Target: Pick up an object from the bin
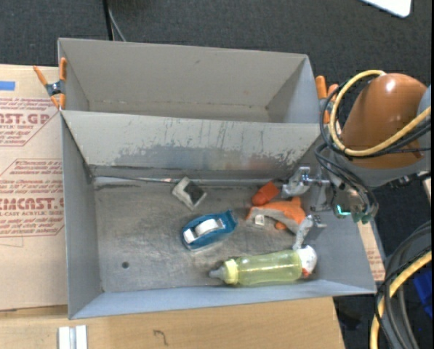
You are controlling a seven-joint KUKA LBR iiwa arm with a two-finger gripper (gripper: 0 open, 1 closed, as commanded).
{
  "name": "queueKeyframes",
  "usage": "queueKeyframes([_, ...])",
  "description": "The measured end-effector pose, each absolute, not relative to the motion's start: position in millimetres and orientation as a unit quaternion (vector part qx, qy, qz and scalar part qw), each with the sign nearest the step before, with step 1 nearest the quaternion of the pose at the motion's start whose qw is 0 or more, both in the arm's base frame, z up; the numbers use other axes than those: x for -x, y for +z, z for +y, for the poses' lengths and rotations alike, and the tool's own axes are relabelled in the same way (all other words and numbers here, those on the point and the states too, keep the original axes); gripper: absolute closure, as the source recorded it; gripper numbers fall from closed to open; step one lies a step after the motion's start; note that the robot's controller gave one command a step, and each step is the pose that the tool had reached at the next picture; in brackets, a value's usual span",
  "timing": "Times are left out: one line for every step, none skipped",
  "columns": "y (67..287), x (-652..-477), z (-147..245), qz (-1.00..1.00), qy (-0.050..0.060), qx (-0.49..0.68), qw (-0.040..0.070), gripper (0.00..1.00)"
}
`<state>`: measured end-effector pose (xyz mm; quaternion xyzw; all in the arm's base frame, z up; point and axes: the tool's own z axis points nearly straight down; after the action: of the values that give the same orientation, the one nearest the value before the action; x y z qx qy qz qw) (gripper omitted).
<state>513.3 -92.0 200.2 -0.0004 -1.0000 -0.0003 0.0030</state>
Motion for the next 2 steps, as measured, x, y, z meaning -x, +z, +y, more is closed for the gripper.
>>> queueKeyframes([204, -515.0, -92, -1.0, 0.0, 0.0, -0.001, 0.0])
queueKeyframes([186, -531.2, -90, -1.0, 0.001, 0.028, -0.005, 0.0])
